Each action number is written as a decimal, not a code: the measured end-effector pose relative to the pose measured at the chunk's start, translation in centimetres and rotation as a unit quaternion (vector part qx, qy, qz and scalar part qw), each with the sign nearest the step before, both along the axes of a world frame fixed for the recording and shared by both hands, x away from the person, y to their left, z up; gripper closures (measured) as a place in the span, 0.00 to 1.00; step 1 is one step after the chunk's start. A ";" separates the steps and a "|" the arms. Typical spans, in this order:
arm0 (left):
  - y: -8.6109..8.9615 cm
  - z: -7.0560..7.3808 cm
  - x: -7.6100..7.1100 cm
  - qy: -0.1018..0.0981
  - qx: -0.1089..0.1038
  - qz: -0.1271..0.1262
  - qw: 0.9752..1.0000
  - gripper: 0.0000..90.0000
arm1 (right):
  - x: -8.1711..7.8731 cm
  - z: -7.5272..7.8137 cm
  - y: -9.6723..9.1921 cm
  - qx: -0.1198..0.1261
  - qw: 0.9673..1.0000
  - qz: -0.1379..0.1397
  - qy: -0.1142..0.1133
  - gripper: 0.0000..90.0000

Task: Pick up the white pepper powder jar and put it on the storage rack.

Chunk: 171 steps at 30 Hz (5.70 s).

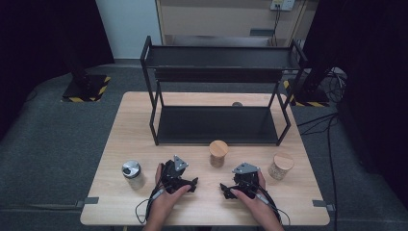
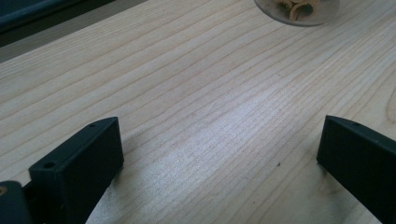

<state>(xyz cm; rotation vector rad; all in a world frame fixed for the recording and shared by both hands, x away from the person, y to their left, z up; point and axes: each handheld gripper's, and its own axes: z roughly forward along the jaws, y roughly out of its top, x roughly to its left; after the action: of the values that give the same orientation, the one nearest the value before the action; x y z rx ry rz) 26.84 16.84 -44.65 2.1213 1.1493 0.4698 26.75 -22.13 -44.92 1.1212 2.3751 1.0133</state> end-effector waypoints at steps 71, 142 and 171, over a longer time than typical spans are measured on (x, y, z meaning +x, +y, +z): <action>2.2 7.3 -2.7 -0.034 -0.017 -0.011 0.999 0.03 | -0.2 0.0 0.1 0.000 1.000 -0.007 0.000 0.00; 11.5 11.4 -5.3 -0.078 -0.045 0.045 0.995 0.03 | -0.2 0.0 0.2 0.000 1.000 -0.007 0.000 0.00; 14.2 9.4 -5.4 -0.067 -0.041 0.068 0.995 0.03 | -0.2 0.0 0.2 0.000 1.000 -0.007 0.000 0.00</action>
<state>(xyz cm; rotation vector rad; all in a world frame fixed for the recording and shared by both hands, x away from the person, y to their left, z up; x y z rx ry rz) 21.40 31.05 -35.24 1.9187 1.2184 0.6070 26.55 -21.97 -44.93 1.1352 2.3636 1.0099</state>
